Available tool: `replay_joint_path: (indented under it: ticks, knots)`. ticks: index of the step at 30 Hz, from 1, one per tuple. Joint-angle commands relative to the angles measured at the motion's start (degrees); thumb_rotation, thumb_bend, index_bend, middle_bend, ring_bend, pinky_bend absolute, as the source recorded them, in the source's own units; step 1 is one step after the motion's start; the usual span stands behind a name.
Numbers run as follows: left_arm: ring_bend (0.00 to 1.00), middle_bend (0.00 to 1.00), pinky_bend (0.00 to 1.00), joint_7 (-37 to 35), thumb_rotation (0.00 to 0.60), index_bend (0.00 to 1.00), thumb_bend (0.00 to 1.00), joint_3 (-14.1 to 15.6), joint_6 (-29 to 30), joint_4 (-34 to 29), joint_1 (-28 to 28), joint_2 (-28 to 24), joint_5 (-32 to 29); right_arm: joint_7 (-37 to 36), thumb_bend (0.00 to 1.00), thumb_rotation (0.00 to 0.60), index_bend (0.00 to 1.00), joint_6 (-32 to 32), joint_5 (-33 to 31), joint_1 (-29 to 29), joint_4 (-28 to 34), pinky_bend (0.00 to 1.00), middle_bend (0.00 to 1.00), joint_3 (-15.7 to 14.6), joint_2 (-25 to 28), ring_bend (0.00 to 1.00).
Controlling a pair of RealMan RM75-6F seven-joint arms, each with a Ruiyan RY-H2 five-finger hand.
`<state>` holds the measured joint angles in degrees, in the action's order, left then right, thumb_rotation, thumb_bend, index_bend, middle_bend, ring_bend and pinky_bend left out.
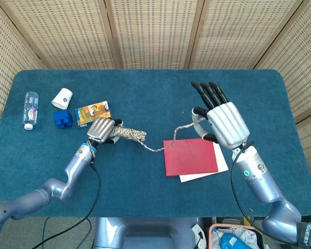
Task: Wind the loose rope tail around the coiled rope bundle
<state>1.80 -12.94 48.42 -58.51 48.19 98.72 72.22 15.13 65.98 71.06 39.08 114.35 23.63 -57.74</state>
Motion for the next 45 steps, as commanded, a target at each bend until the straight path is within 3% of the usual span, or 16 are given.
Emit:
replay_joint_path:
  ticks: [1,6,13,29,34,36,45]
  knots:
    - [0.50,0.57,0.58,-1.9,0.600,0.76,0.53,0.8,-0.2,-0.1,0.3,-0.2,1.4,-3.5,0.49,0.600,0.70,-4.0,-8.5,3.7,2.8,0.00,0.00,4.6,3.7,0.00]
    - [0.51,0.58,0.58,-5.6,0.600,0.76,0.54,1.4,-0.4,-1.5,0.0,-1.2,2.4,-3.9,0.49,0.600,0.70,-5.5,-14.8,7.0,1.8,0.00,0.00,7.6,4.5,0.00]
    - [0.51,0.58,0.59,-10.9,0.600,0.77,0.55,3.0,-1.6,-4.1,-0.4,-4.1,4.6,-1.3,0.49,0.600,0.70,-5.5,-19.3,11.2,-4.2,0.00,0.00,8.2,2.6,0.00]
    - [0.51,0.58,0.59,-32.9,0.600,0.78,0.55,11.4,-2.9,-6.5,2.4,-11.7,18.8,-7.5,0.49,0.600,0.70,-11.1,-34.4,19.1,-19.9,0.00,0.00,12.5,-2.6,0.00]
    - [0.51,0.58,0.59,-40.7,0.600,0.78,0.55,13.0,-1.3,-7.2,3.5,-13.3,21.7,-8.4,0.49,0.600,0.70,-13.6,-37.4,20.6,-23.8,0.00,0.00,11.9,-4.0,0.00]
    - [0.51,0.58,0.59,-46.9,0.600,0.78,0.55,13.6,-0.8,-8.7,4.3,-14.7,22.5,-9.8,0.49,0.600,0.70,-15.4,-38.7,21.0,-26.8,0.00,0.00,11.3,-5.5,0.00]
    - [0.51,0.58,0.59,-63.5,0.600,0.78,0.55,14.6,2.9,-11.3,6.6,-18.6,25.1,-15.9,0.49,0.600,0.70,-22.3,-39.1,20.2,-37.6,0.00,0.00,8.3,-10.2,0.00]
